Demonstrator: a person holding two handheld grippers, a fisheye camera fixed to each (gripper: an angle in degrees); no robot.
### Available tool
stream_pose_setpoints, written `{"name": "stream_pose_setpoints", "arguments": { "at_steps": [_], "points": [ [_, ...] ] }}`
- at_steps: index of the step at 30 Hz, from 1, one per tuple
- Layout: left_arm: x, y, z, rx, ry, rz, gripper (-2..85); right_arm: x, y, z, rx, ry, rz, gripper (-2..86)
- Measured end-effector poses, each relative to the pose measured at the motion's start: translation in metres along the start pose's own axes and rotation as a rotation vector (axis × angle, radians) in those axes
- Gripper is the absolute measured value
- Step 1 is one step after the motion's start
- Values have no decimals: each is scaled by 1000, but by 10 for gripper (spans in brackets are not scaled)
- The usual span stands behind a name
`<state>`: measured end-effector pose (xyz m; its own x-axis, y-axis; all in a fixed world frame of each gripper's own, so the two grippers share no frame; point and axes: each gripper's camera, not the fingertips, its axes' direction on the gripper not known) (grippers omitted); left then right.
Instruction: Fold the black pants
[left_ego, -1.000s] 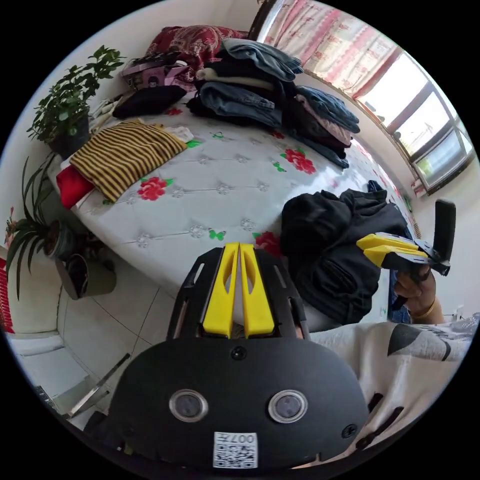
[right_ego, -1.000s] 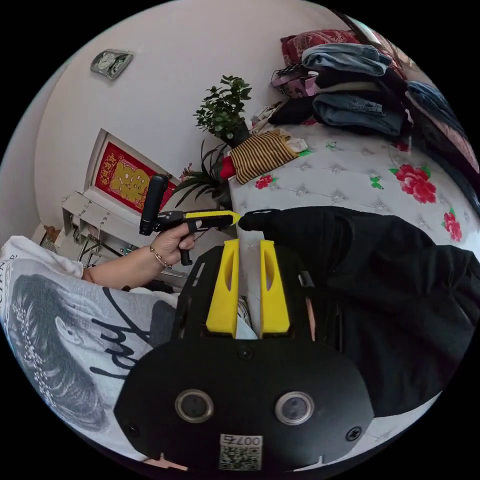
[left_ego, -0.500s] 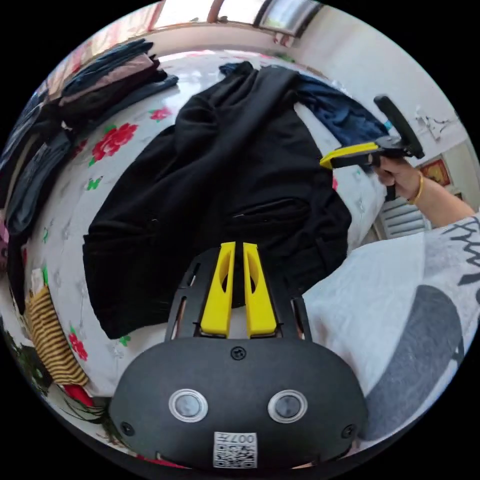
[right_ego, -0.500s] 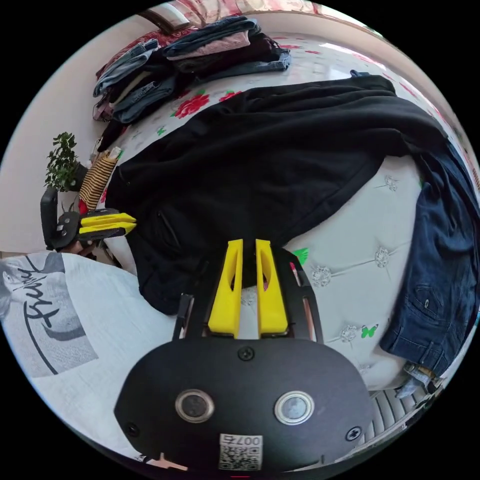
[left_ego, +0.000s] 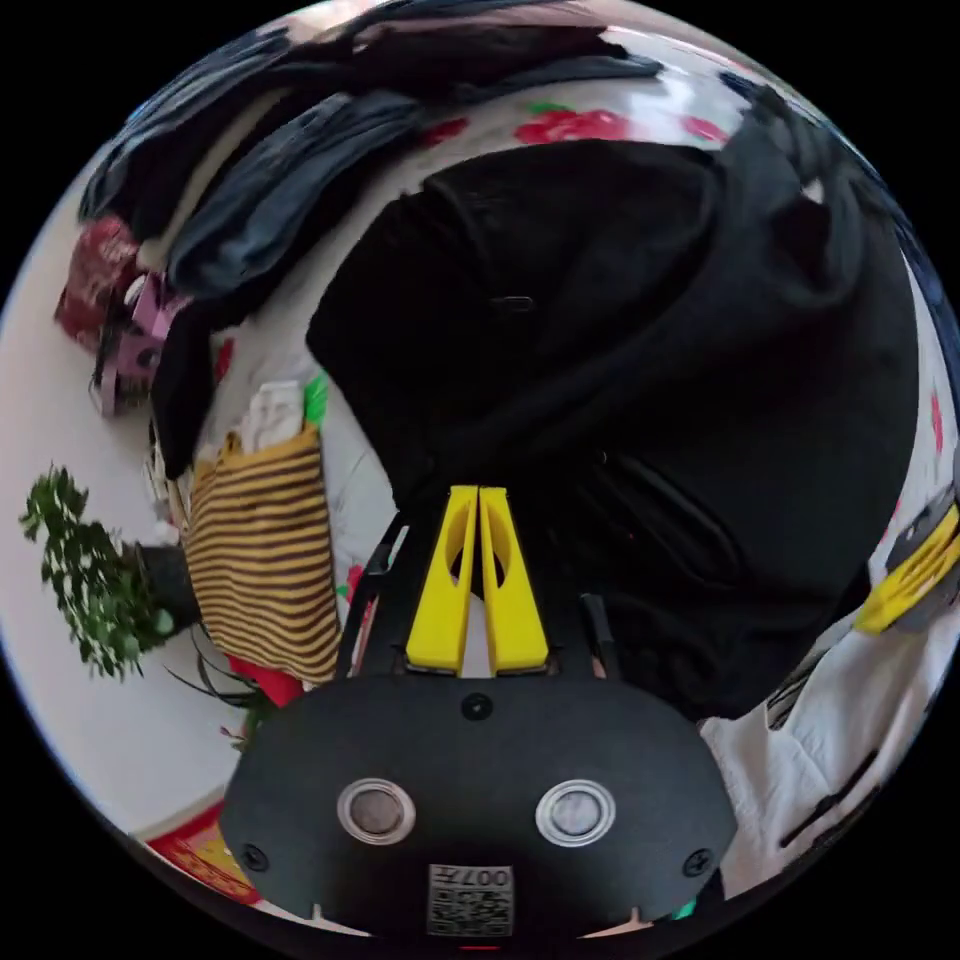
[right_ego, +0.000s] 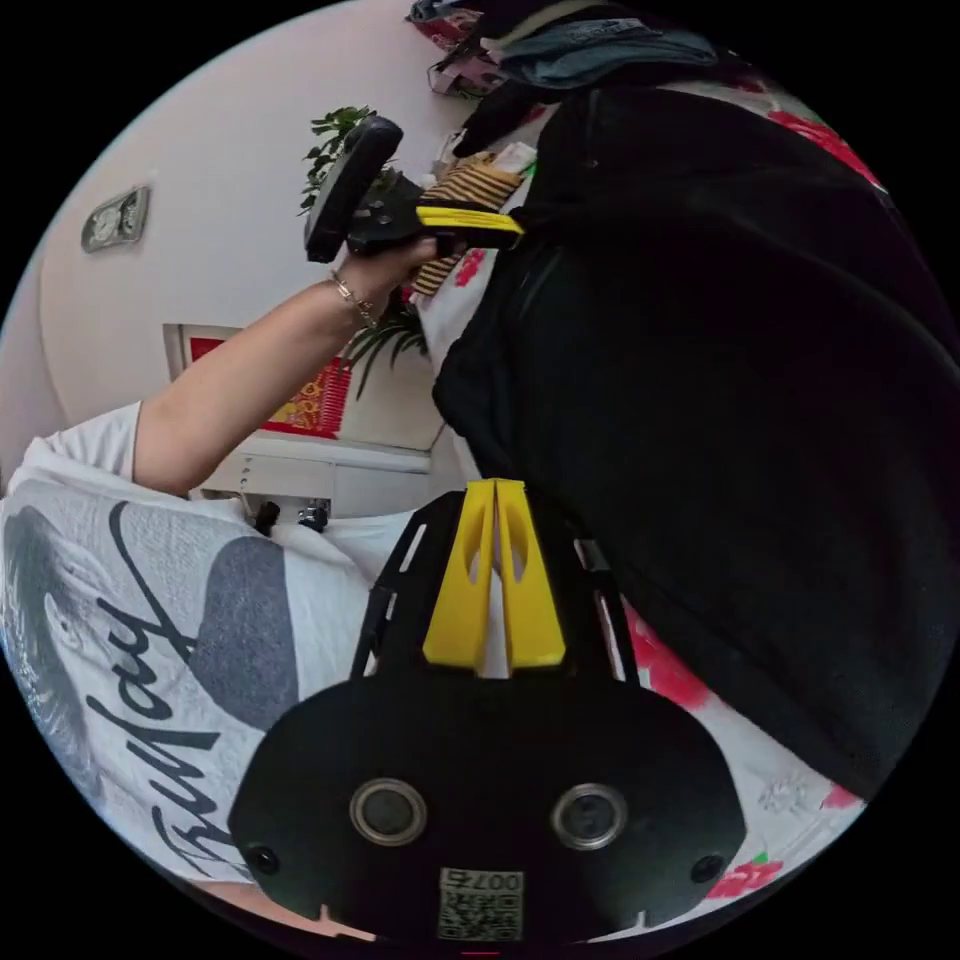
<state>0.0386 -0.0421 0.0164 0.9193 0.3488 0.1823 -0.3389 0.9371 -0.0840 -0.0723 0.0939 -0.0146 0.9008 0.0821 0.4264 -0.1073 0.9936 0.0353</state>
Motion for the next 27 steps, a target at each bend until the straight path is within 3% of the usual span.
{"name": "stream_pose_setpoints", "arguments": {
  "at_steps": [2,5,10,12,15,19,23,27],
  "points": [
    [-53,25,-15,51,20,-196,-8,-8,-11,-11,-8,0,-29,-1],
    [-102,95,-34,160,90,-424,-2,-4,8,-68,188,84,14,3],
    [-98,213,-17,206,446,-576,68,30,137,-213,728,463,479,55],
    [-84,251,-1,196,639,-627,100,39,193,-250,876,520,659,75],
    [-77,270,8,195,677,-640,116,54,264,-291,1017,569,885,91],
    [-70,249,31,114,694,-625,113,80,308,-322,1106,485,1047,96],
    [-81,232,32,21,633,-603,76,89,311,-338,1202,397,1048,83],
    [-115,231,-9,192,650,-607,32,93,302,-353,1231,297,1042,30]
  ]
}}
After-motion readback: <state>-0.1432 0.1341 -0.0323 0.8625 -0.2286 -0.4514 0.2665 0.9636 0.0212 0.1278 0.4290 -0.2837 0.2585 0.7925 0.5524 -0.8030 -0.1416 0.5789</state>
